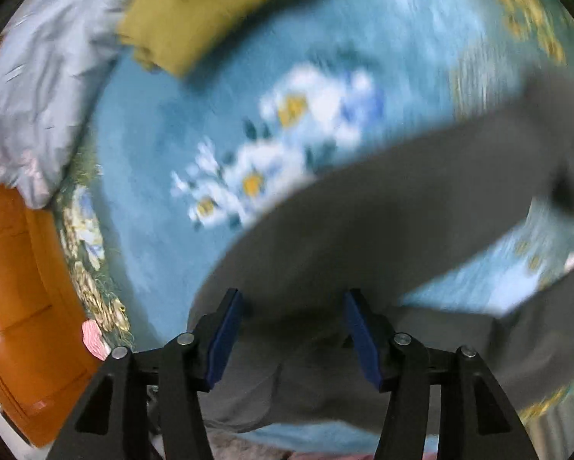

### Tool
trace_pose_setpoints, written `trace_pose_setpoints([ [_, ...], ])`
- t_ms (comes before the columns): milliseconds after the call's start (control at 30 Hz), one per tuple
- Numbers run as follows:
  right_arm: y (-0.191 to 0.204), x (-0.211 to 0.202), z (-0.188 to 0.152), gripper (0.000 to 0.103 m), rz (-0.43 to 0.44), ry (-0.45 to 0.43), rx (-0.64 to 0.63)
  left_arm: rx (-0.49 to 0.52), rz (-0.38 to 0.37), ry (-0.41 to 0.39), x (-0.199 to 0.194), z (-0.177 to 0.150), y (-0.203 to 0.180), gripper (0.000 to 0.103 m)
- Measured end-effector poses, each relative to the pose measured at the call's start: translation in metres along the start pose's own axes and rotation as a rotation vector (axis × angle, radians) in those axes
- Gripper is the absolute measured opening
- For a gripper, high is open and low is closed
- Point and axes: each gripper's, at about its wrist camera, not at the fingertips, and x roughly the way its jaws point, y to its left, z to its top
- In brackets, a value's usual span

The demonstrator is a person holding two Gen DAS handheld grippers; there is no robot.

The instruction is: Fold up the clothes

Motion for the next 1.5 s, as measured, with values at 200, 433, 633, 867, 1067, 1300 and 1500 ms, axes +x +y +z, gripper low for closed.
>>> trace_pose_setpoints([
  [200,-0.037,0.017,-0.031,0.062,-0.042,0.055,0.094,0.069,-0.015,0.107,0.033,-0.025,-0.002,0.055],
  [433,-0.052,-0.001,-0.033,0.062,-0.029,0.002,0.136,-0.063,-0.196,0.108,0.051,-0.022,0.000,0.055],
  [633,-0.048,-0.013,-0.027,0.062,-0.031,-0.027,0.120,-0.013,-0.158,0.086,0.051,-0.012,-0.037,0.044],
  [867,-0.052,-0.024,-0.019,0.062,-0.032,-0.048,0.150,0.198,-0.106,-0.116,-0.003,-0.005,-0.060,0.026],
  [1067,-0.055,-0.029,-0.020,0.062,-0.028,-0.060,0.172,0.287,-0.063,-0.311,-0.059,0.023,-0.068,0.022],
  [1300,-0.070,-0.051,-0.028,0.062,-0.005,-0.100,0.209,0.147,0.111,-0.311,-0.044,0.080,-0.049,0.021],
  [1500,-0.098,-0.076,-0.038,0.062,-0.022,-0.164,0.248,-0.078,-0.064,-0.351,-0.080,0.090,0.013,0.033],
])
